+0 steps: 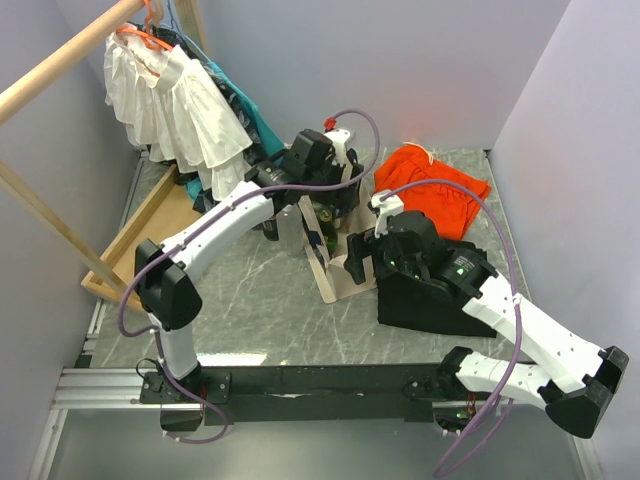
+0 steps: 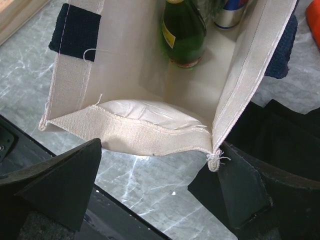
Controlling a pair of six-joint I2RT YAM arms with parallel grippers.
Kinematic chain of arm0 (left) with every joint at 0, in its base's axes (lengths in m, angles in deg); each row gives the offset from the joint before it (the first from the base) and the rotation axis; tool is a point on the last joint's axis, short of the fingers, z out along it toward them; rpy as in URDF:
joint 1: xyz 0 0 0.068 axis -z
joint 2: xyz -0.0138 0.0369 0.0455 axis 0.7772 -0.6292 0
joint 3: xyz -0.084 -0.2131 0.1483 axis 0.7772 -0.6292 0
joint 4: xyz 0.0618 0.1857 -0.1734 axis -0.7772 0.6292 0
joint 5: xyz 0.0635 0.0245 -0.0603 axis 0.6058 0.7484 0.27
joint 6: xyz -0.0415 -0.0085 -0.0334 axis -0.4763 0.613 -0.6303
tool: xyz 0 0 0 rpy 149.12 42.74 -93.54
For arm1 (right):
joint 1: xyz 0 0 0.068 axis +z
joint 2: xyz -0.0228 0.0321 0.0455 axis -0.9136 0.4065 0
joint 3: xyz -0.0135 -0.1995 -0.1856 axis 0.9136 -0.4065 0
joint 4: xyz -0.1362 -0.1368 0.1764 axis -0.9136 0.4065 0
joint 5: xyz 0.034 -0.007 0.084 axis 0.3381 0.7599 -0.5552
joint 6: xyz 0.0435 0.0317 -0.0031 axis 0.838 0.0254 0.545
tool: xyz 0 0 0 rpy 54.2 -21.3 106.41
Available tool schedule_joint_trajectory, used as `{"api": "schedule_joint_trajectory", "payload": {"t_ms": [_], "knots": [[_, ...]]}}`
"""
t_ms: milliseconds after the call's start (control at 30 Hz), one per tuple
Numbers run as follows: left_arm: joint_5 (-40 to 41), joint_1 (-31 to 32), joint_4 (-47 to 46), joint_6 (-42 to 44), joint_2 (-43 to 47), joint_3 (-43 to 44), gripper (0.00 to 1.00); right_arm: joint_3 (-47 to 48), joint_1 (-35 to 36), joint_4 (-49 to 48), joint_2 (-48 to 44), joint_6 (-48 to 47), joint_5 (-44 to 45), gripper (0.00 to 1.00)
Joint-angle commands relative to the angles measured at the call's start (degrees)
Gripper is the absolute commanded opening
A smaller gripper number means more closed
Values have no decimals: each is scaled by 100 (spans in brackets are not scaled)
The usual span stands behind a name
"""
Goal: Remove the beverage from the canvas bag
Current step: Take out the drink from the canvas bag.
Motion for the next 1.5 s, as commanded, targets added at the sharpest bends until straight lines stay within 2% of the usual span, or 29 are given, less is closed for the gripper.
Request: {"api": "schedule_joint_trajectory", "payload": {"t_ms": [0, 267, 567, 1000, 1200, 1367, 1467], "knots": [[-91, 30, 349, 26, -280, 336, 97, -97, 86, 169, -3, 85, -103, 100], [313, 30, 683, -27, -483, 371, 99, -106, 86, 178, 49, 59, -85, 100], [322, 30, 718, -9, -325, 256, 99, -106, 86, 160, 84, 76, -85, 100], [806, 30, 1088, -97, -114, 230, 97, -71, 86, 178, 155, 68, -59, 100], [850, 21, 1079, -97, -87, 230, 93, -62, 86, 169, 172, 68, -50, 100], [762, 30, 1035, -88, -149, 248, 81, -71, 86, 187, 155, 76, -15, 100], [779, 30, 1044, -88, -184, 265, 78, -79, 95, 196, 155, 76, 12, 100]]}}
